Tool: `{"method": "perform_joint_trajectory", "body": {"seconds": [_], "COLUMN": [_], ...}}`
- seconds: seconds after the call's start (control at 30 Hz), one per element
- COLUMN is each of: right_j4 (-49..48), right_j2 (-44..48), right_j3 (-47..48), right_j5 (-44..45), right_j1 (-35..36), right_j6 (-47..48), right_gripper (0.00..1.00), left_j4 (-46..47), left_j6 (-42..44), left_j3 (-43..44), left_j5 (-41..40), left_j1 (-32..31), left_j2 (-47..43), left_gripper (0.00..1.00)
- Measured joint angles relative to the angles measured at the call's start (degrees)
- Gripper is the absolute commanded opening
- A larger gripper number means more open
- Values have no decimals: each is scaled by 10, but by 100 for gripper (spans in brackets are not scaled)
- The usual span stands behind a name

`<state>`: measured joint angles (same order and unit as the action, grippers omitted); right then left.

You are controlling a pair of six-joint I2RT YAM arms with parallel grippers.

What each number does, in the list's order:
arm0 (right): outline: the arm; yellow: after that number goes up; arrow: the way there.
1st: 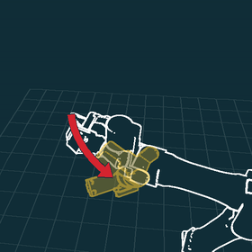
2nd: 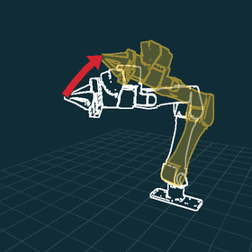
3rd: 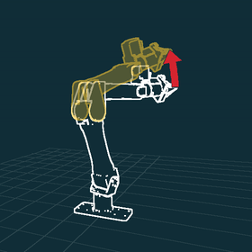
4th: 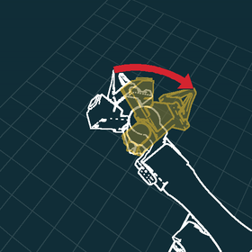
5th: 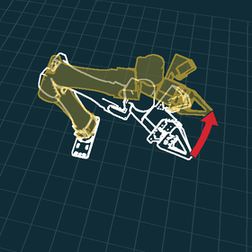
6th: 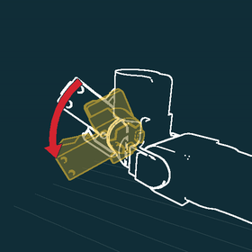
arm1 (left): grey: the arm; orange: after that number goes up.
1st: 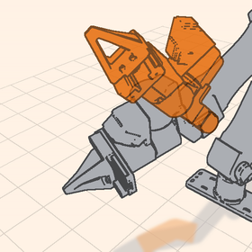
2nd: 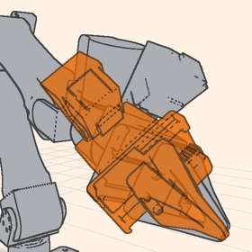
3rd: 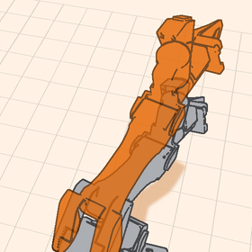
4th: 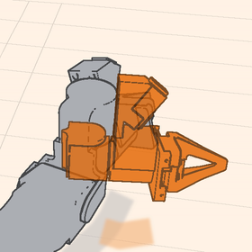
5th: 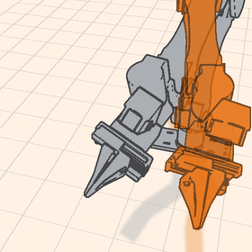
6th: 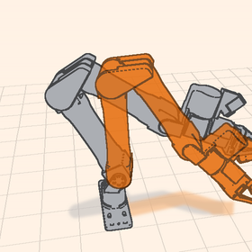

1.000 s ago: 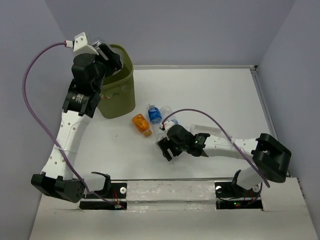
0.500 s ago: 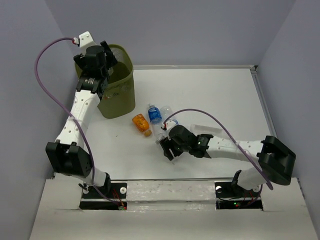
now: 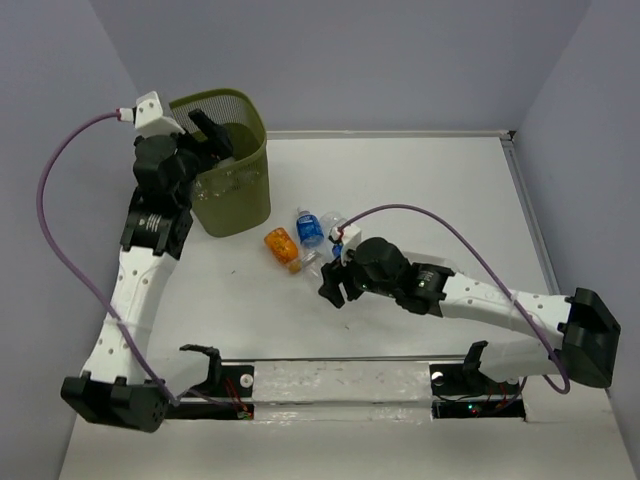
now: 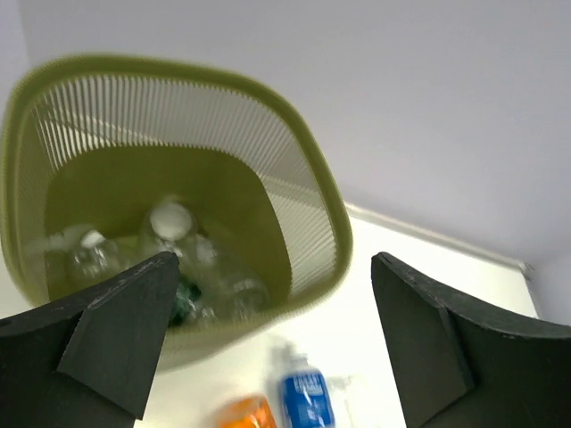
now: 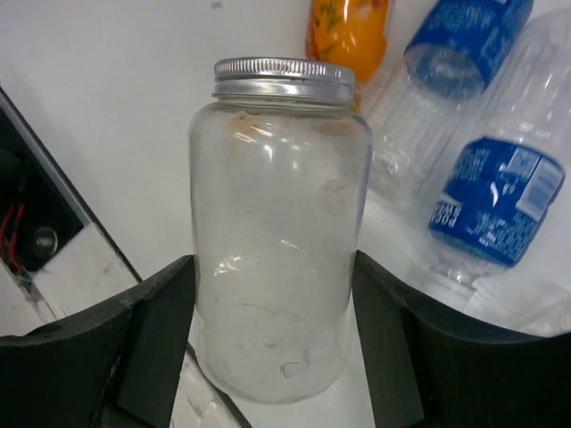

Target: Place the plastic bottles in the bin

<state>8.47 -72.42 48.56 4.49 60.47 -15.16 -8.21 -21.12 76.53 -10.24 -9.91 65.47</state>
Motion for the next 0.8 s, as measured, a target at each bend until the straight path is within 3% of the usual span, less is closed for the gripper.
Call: {"method": "perform_joint_trajectory", "body": {"seconds": [0.2,0.47,0.8], "right_j4": [-50,-83,-110], "right_j2": [-12,-110,-331], "right_j3": [88,285,631], "right_j5": [22,52,29], "right_j1": [0,-3,-33], "right_j6": [32,102,180], "right_gripper": [22,21,22], "left_j4": [-14,-124,-127], "left_j6": [-4,-7,-49], "left_j3": [-130,-272,-365], "left_j5": [73,99,176], "left_j1": [-2,-2,-9], "left_j2": [-153,-298,-313], "left_gripper": [99,99,99]}}
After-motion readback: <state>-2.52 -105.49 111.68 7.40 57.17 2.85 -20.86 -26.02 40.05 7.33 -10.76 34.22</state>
